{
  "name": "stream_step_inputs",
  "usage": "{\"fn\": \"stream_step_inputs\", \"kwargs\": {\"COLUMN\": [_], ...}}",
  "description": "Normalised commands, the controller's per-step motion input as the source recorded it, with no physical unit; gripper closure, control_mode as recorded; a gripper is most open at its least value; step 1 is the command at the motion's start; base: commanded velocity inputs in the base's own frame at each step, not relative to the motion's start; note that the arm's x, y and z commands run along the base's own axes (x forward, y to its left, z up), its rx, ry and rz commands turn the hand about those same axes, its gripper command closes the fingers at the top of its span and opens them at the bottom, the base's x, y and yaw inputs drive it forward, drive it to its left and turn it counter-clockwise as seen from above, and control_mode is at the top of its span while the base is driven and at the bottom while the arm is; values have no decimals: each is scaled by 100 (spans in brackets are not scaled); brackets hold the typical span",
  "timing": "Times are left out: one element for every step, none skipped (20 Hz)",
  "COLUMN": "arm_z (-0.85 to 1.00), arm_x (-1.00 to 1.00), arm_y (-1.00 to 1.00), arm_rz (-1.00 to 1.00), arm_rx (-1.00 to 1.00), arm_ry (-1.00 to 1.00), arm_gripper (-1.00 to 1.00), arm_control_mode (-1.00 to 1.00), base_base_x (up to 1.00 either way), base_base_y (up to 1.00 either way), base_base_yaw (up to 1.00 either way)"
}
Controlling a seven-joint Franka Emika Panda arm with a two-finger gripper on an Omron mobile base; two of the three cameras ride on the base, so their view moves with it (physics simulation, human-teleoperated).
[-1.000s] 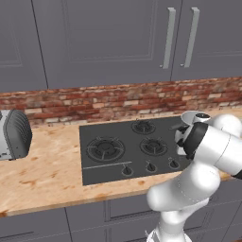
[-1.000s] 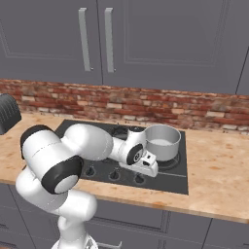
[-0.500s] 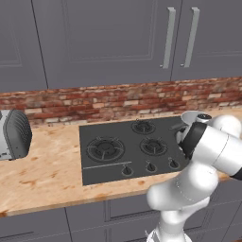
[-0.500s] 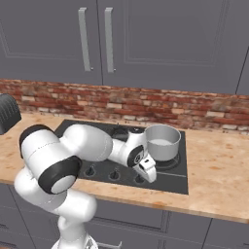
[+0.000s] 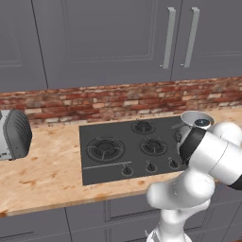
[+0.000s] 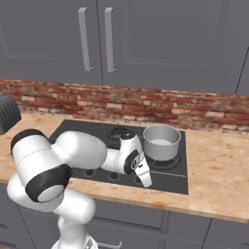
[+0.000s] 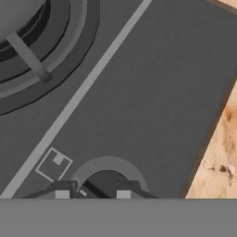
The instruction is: Turn off the front right burner of the stove.
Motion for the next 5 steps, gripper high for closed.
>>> {"fn": "stream_step_inputs", "kwargs": {"arm_z": [-16, -13, -14, -11, -5], "arm_x": [-30, -27, -24, -24, -21], "arm_y": [47, 47, 49, 47, 42], "arm_rz": [-49, -49, -49, -49, -48], "arm_rx": [0, 1, 1, 1, 2], "arm_ry": [-1, 0, 0, 0, 0], "arm_gripper": [100, 100, 100, 100, 100], "arm_control_mode": [-100, -100, -100, -100, -100], "base_base_x": [0, 0, 0, 0, 0], "base_base_y": [0, 0, 0, 0, 0], "base_base_yaw": [0, 0, 0, 0, 0]}}
